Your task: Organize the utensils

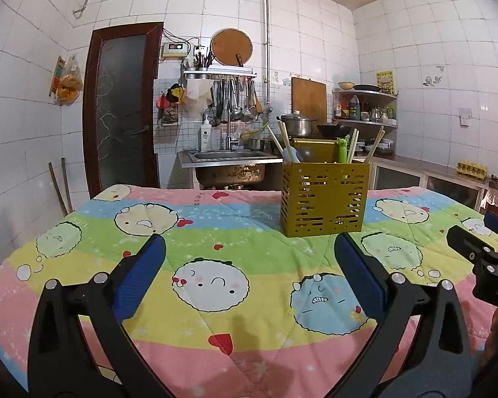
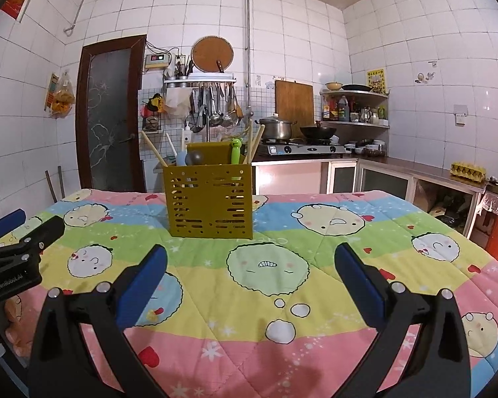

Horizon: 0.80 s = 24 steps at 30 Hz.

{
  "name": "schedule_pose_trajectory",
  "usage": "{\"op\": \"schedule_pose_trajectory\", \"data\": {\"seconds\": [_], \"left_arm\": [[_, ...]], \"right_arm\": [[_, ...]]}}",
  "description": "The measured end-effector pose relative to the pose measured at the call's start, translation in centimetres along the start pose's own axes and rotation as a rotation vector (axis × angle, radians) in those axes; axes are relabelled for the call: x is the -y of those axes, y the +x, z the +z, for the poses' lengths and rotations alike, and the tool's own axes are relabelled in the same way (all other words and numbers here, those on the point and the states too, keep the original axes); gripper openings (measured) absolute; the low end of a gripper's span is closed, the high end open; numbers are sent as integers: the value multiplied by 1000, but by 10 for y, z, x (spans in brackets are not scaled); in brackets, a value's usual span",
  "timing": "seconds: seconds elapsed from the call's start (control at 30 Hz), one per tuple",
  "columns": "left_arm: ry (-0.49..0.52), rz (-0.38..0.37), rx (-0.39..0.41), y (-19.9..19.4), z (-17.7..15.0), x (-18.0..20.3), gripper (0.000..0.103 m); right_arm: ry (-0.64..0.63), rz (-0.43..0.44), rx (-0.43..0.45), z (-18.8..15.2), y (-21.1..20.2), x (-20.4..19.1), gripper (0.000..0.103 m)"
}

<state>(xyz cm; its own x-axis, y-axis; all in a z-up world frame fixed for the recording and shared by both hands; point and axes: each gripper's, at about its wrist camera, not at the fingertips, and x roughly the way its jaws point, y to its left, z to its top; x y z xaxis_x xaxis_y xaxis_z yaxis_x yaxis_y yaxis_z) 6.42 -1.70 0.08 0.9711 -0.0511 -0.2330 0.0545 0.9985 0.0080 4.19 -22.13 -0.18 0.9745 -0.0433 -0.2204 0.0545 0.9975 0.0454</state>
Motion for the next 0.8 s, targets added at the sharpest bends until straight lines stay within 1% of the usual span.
{"op": "schedule_pose_trajectory", "data": {"seconds": [0.17,0.8], "left_arm": [[19,-21,4,-2,0,5,98],[7,-9,3,-2,0,4,98]], "right_arm": [[-9,-2,4,0,-1,0,99],[-6,-17,2,-2,-2,0,99]]}}
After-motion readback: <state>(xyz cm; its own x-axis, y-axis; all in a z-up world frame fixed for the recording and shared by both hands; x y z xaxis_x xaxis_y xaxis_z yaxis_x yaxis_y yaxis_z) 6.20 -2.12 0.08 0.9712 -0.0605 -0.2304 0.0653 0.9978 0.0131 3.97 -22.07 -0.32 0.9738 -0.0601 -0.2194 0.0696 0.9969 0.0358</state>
